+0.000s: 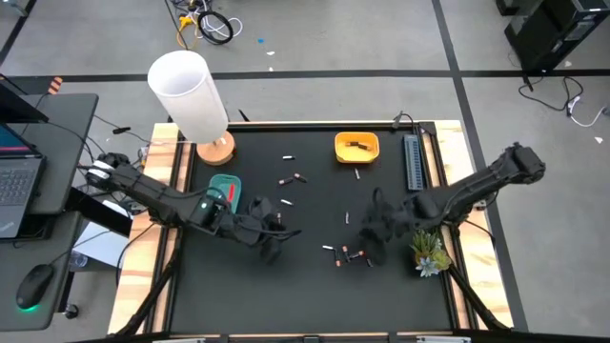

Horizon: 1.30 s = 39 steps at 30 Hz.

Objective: Sort batteries
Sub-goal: Put the black battery into the yellow bin

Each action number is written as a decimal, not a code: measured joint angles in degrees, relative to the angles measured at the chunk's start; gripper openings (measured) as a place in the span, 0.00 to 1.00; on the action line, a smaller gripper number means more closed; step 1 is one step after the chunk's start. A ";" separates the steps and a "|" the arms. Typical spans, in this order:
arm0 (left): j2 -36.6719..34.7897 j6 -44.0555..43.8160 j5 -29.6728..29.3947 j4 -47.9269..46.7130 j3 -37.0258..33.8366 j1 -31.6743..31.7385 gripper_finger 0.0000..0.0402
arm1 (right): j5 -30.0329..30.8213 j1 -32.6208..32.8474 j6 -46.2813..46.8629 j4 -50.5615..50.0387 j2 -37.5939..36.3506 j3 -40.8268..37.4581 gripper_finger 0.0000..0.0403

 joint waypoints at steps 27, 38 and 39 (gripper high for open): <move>0.02 -4.44 -2.51 4.36 -0.07 -2.45 0.39 | 0.43 10.90 11.50 -3.56 17.88 -0.04 0.64; 0.02 -4.13 -2.51 4.29 -0.09 -2.75 0.39 | 1.24 9.62 12.83 1.22 18.25 -3.76 0.55; 0.02 -4.13 -2.51 4.28 -0.09 -2.77 0.39 | 1.24 9.57 12.83 1.31 18.25 -4.06 0.55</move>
